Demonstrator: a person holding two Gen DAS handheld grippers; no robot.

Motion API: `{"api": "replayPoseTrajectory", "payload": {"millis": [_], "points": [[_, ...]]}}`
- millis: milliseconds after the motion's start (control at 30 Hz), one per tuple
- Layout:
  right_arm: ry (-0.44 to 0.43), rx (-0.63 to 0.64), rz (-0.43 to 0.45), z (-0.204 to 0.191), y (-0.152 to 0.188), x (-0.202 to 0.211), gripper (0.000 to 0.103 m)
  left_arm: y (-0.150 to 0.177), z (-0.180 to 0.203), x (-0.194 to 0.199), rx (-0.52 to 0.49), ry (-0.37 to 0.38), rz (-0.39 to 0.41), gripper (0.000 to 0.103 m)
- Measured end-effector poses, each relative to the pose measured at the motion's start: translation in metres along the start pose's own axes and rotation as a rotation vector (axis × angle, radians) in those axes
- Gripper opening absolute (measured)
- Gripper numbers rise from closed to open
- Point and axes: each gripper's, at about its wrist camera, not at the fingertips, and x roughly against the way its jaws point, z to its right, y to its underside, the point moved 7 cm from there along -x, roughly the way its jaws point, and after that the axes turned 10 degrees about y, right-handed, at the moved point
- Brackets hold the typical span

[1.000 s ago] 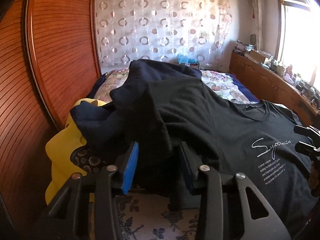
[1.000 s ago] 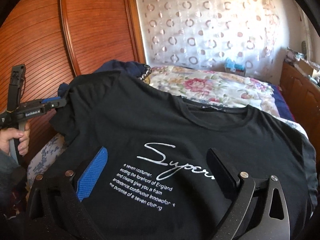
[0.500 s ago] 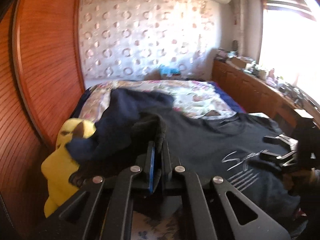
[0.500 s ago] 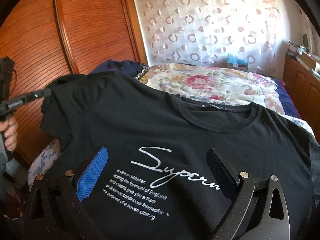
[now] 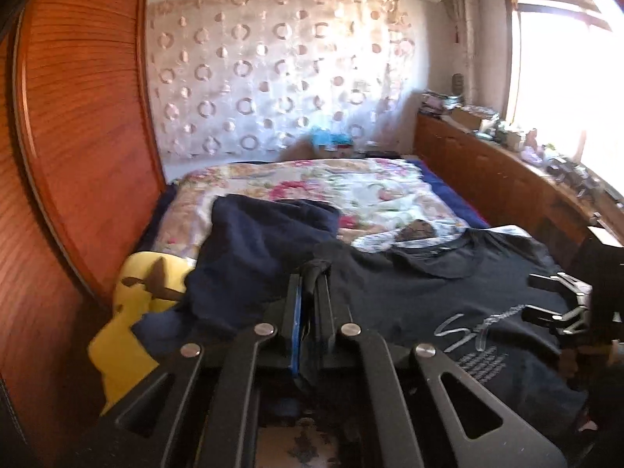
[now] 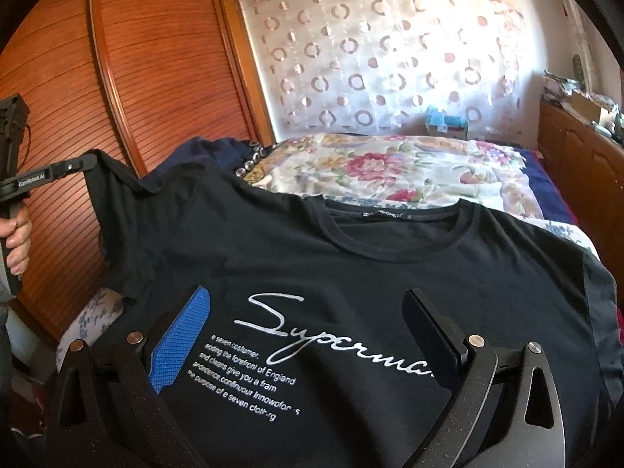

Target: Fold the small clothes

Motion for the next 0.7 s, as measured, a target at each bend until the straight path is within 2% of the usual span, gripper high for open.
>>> {"api": "replayPoseTrajectory", "payload": {"millis": [167,300,433,467,600,667,700], "points": [[0.008,-0.006,0.004,0.003,0.0,0.002,0.1,-0.013,0.037,-0.005,-0.031,0.097,0.0,0.001],[0.023,-0.007,0.014,0.008,-0.003,0.006,0.1,-0.031,0.08,-0.018,-0.093,0.186,-0.014,0.001],[0.044,-0.028,0.024,0.019,-0.004,0.013,0.1,-0.049,0.114,-0.038,-0.17,0.207,-0.038,0.001],[0.051,-0.037,0.026,0.023,-0.004,0.015,0.1,-0.051,0.118,-0.045,-0.183,0.214,-0.057,0.006],[0.063,-0.065,0.022,0.034,-0.004,0.018,0.1,-0.049,0.121,-0.071,-0.2,0.22,-0.128,0.012],[0.068,-0.072,0.014,0.038,-0.003,0.018,0.1,-0.045,0.117,-0.076,-0.194,0.214,-0.143,0.027],[0.07,-0.072,0.011,0.039,-0.002,0.018,0.1,-0.04,0.114,-0.079,-0.184,0.208,-0.155,0.031]]}}
